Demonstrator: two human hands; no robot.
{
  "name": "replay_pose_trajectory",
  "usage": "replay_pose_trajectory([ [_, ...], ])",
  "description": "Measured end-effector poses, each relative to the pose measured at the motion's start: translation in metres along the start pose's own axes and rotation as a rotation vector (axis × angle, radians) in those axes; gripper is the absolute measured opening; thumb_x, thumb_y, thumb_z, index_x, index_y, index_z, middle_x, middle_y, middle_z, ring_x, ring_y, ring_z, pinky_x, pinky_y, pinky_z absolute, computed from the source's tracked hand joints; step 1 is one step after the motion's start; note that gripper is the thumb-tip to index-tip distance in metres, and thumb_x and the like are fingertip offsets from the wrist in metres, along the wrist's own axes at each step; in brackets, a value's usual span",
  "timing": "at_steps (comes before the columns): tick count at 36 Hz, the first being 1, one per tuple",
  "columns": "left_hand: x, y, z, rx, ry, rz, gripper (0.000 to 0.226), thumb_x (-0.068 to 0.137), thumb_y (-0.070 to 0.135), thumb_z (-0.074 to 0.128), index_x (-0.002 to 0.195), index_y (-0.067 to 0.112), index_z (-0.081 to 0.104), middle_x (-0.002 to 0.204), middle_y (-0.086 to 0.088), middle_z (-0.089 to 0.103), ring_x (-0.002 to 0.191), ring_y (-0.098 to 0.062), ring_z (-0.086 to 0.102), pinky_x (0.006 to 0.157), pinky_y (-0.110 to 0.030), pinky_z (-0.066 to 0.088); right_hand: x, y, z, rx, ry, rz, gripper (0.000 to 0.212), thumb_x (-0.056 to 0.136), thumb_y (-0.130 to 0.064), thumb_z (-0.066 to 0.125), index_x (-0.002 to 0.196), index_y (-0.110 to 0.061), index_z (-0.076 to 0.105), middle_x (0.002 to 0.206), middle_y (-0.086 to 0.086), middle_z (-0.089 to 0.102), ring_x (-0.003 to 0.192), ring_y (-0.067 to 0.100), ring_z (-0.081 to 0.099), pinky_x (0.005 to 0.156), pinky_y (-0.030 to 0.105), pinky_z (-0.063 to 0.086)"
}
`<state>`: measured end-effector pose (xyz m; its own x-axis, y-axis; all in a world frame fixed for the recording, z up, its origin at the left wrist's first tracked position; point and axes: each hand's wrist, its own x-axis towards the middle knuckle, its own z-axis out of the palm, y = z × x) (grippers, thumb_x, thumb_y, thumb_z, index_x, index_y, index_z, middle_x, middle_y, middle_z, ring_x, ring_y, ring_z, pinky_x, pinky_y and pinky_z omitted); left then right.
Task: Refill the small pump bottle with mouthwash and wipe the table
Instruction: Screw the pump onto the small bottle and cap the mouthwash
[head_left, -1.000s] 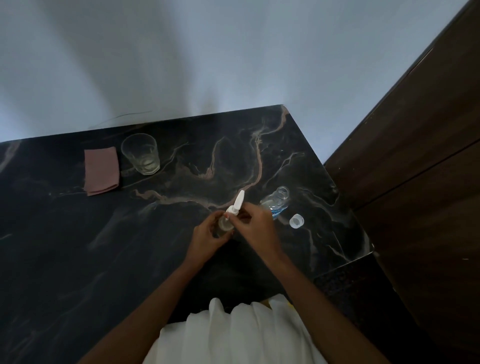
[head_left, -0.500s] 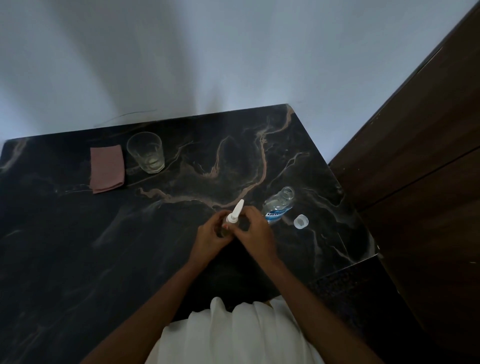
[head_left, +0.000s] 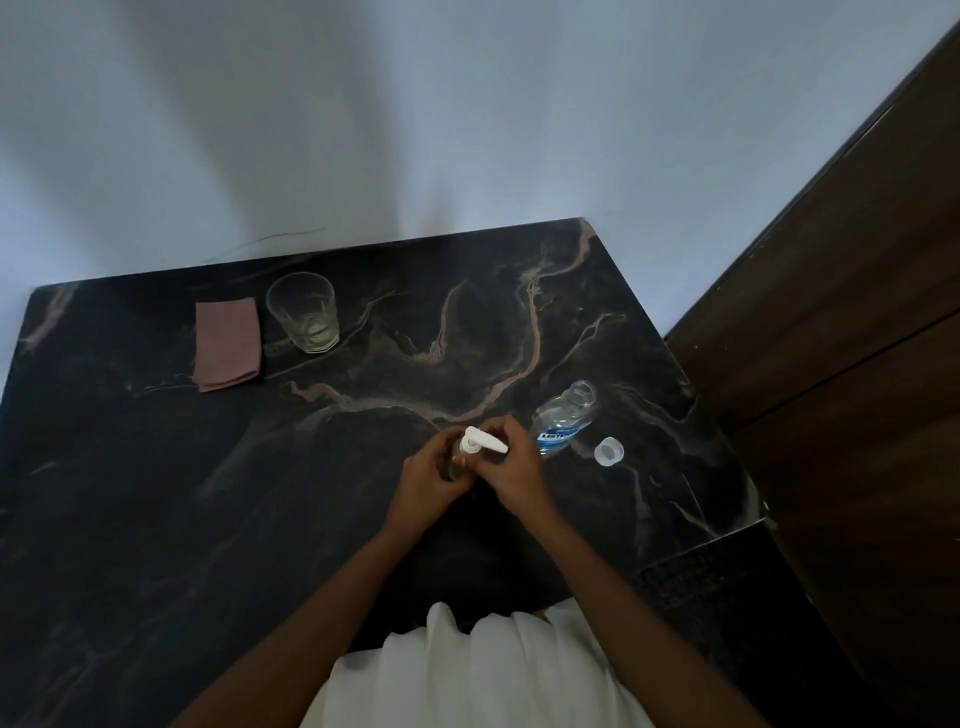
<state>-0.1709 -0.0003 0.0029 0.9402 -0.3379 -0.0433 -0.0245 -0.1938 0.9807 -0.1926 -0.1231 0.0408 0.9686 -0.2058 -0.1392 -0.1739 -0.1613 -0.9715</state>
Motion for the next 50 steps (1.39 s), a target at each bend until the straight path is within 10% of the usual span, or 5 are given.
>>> replay_pose_trajectory([
  [6,0.000,0.000,0.001,-0.033,0.000,-0.005,0.055,0.071,-0.003,0.068,0.108,0.034,0.054,0.105,0.012,0.064,0.098,-0.001,0.062,0.088,-0.017,0.048,0.003,0.000,-0.014,-0.038,-0.218,-0.046,0.060,0.073,0.011,0.065,0.126,-0.012,0.047,0.123,0.003,0.053,0.116,0.015,0.050,0.099,0.022,0.041],
  [18,-0.001,-0.001,0.001,-0.002,0.002,0.000,0.053,0.073,0.008,0.069,0.109,0.044,0.053,0.102,0.017,0.066,0.098,0.000,0.062,0.081,-0.010,0.047,0.005,0.002,-0.007,-0.131,-0.045,-0.021,0.035,0.070,-0.002,0.073,0.089,-0.024,0.054,0.087,-0.015,0.059,0.086,0.000,0.057,0.070,0.005,0.045],
  [27,-0.001,-0.003,0.000,-0.009,0.020,0.005,0.062,0.071,0.005,0.072,0.108,0.050,0.053,0.102,0.027,0.065,0.100,0.005,0.060,0.082,-0.005,0.043,0.006,-0.003,-0.021,-0.189,-0.273,-0.079,0.048,0.079,0.003,0.063,0.124,-0.010,0.052,0.122,0.002,0.055,0.117,0.011,0.048,0.101,0.021,0.036],
  [37,0.001,-0.006,0.001,-0.006,-0.016,-0.010,0.051,0.072,0.007,0.071,0.115,0.028,0.053,0.105,0.015,0.063,0.099,0.001,0.061,0.083,-0.010,0.047,0.008,-0.004,-0.011,-0.173,-0.119,-0.054,0.037,0.071,-0.004,0.073,0.087,-0.030,0.053,0.091,-0.013,0.058,0.088,0.000,0.057,0.074,0.011,0.047],
  [50,0.002,-0.008,0.001,-0.011,-0.014,0.004,0.051,0.070,0.007,0.072,0.111,0.032,0.057,0.107,0.010,0.066,0.101,-0.004,0.062,0.089,-0.019,0.048,0.009,-0.006,-0.023,-0.213,-0.221,0.001,0.039,0.078,0.000,0.066,0.116,-0.007,0.058,0.116,0.011,0.061,0.107,0.017,0.056,0.092,0.023,0.045],
])
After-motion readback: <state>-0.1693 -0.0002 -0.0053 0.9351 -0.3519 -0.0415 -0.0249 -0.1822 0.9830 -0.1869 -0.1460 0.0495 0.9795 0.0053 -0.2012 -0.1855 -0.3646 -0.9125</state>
